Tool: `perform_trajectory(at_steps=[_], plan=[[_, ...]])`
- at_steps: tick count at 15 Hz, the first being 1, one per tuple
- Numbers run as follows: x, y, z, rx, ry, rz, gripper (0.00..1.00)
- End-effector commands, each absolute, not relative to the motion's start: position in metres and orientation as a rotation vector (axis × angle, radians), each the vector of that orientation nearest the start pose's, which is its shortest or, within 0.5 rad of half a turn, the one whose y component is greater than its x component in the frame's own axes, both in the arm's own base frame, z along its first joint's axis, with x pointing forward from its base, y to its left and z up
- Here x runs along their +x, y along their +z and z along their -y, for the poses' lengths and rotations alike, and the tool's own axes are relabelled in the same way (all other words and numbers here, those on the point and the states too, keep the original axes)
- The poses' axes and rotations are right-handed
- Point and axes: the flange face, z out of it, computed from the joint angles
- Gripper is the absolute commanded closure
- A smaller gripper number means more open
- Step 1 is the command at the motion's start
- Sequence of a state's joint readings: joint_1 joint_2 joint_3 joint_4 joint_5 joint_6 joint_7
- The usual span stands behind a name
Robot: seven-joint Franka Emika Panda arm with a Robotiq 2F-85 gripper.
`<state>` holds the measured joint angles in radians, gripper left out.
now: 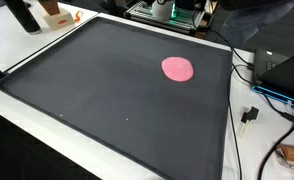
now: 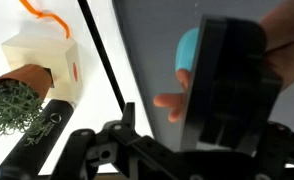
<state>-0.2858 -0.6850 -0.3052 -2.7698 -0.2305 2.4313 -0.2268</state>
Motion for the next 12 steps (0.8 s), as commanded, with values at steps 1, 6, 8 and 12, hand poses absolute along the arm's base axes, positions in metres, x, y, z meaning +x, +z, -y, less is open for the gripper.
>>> perform_trajectory(at_steps=[1,6,8,12], plan=[[0.301,0.427,0.196,-3.197,-0.491,-0.286,0.00],[0.300,0.417,0.194,-3.195,-0.453,-0.281,0.00],[0.300,0.417,0.194,-3.195,-0.453,-0.281,0.00],[0.304,0.425,0.195,-3.193,-0.480,-0.275,0.29]])
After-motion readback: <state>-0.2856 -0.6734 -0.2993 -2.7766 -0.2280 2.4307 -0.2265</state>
